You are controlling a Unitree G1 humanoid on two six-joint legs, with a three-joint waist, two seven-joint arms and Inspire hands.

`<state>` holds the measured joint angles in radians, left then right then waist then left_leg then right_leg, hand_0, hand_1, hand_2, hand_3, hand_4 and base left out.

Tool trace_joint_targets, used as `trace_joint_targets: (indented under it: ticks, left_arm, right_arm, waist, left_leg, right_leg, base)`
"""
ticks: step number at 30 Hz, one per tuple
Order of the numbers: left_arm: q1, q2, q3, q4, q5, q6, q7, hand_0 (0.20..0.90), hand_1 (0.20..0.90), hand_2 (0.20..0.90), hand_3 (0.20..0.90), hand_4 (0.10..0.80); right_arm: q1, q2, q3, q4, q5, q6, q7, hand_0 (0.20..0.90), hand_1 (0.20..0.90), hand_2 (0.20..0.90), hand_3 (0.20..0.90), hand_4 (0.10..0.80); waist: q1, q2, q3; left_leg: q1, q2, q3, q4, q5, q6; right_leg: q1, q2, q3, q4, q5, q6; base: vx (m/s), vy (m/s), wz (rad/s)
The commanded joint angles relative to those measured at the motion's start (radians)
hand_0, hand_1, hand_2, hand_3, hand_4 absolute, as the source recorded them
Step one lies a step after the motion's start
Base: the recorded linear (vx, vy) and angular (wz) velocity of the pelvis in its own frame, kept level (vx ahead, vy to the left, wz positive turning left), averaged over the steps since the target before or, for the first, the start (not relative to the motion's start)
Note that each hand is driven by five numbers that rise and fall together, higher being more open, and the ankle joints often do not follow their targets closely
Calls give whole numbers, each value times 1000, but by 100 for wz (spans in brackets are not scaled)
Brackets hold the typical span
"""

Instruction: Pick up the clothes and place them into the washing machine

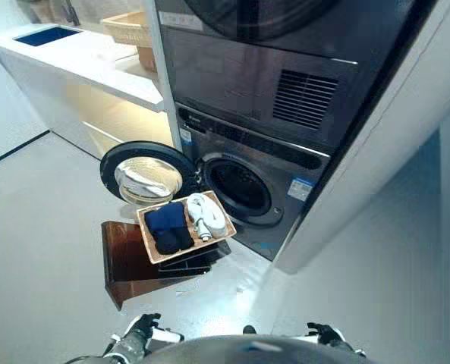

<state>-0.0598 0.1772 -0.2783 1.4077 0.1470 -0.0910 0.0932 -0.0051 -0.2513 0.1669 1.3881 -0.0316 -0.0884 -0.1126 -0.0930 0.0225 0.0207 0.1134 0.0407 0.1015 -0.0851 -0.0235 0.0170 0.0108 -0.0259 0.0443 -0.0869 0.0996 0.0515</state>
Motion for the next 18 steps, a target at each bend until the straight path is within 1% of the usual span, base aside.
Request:
trace_joint_targets:
  ticks: [1, 8, 18]
  left_arm:
    - [-57, 17, 35, 20, -6, -17, 29, 900, 900, 900, 900, 800]
    - [-58, 16, 41, 20, -18, -20, 16, 900, 900, 900, 900, 800]
    - [-68, 22, 29, 5, -13, -21, 19, 900, 900, 900, 900, 800]
  right_arm:
    - [-70, 16, 12, 30, -9, -29, -40, 900, 900, 900, 900, 800]
    - [-69, 20, 20, 27, -10, -30, -34, 900, 900, 900, 900, 800]
    - [-80, 23, 31, 17, -11, -31, -36, 900, 900, 900, 900, 800]
  waist:
    - [4, -34, 29]
    - [6, -38, 36]
    - [14, -36, 50]
  left_leg:
    - [2, -49, -42, -2, -26, -23]
    - [0, -50, -45, -2, -25, -22]
    - [-7, -52, -52, -2, -19, -20]
  right_leg:
    - [76, 39, 33, 0, -113, 4]
    - [74, 39, 30, 0, -111, 4]
    - [65, 38, 27, 6, -110, 3]
  base:
    - [0, 0, 0]
    - [-3, -1, 2]
    - [-3, -1, 1]
